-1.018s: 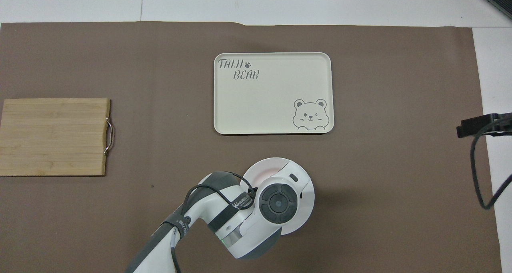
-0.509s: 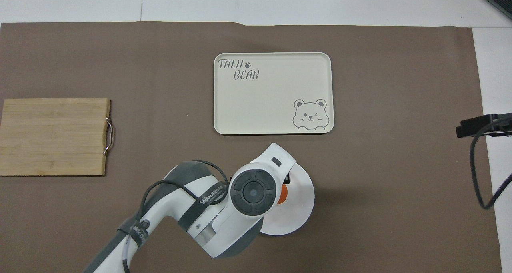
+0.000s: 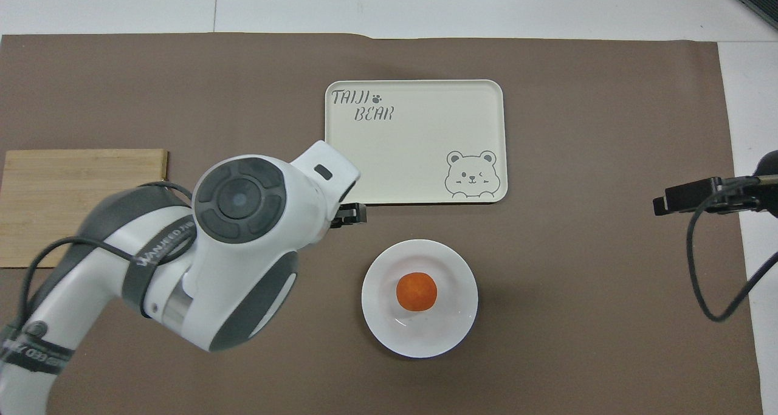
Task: Place orange and plate with both arms
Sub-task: 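Withdraw the left gripper while the right gripper reaches the plate rim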
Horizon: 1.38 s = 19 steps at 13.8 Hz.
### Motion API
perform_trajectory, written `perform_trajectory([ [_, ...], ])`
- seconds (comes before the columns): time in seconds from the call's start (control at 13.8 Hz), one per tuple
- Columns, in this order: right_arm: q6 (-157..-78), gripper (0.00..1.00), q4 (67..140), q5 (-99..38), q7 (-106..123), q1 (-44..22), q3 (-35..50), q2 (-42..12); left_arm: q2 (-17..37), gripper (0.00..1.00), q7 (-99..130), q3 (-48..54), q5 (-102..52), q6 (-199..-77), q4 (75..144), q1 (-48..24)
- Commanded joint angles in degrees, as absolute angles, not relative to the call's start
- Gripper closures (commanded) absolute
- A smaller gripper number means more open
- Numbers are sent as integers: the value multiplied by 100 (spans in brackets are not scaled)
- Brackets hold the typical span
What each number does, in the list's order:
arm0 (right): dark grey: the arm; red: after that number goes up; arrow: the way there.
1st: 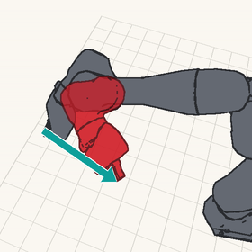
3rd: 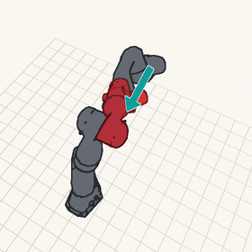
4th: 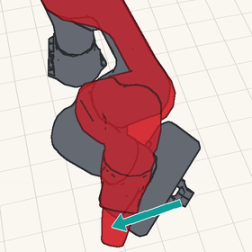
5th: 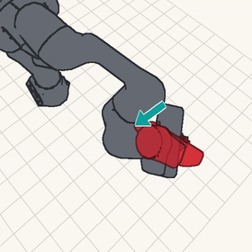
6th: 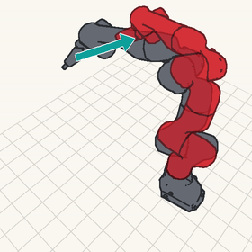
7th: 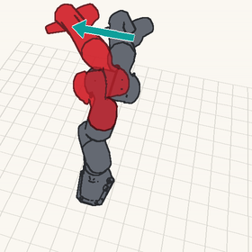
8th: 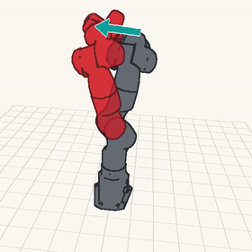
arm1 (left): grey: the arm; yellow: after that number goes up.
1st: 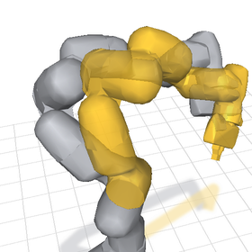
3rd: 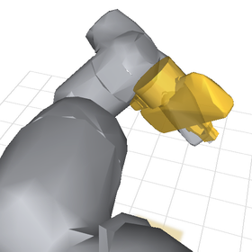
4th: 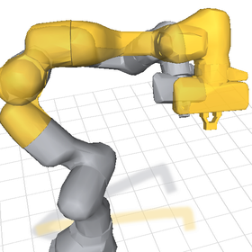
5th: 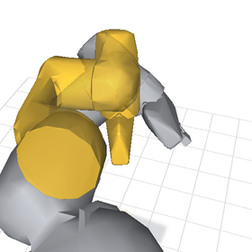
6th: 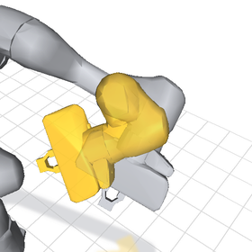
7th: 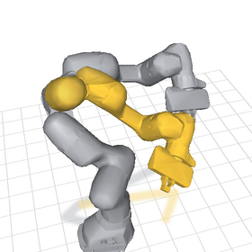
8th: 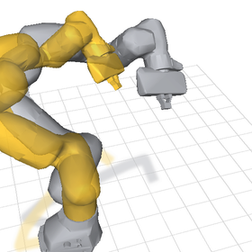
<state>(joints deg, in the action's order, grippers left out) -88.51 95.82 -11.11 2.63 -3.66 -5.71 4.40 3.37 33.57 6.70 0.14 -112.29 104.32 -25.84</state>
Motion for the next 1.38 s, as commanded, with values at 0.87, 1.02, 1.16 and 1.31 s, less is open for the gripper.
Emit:
perform_trajectory([
  [0.87, -9755, 0, 12295, -4280, 2741, -53, -580, 519, 343, 0, 186, 677, -79, -10117, 9457, -28],
  [1.02, -9765, 0, 12523, -4428, 2838, -70, -580, 493, 325, 0, 18, 677, -53, -9898, 9361, 219],
  [1.16, -9913, 0, 12910, -4763, 3364, -53, -580, 431, 325, 0, 9, 677, -18, -9581, 9211, 368],
  [1.31, -10046, 0, 13025, -4790, 3436, -132, -580, 448, 255, 0, -105, 677, -26, -9466, 9246, 492],
])
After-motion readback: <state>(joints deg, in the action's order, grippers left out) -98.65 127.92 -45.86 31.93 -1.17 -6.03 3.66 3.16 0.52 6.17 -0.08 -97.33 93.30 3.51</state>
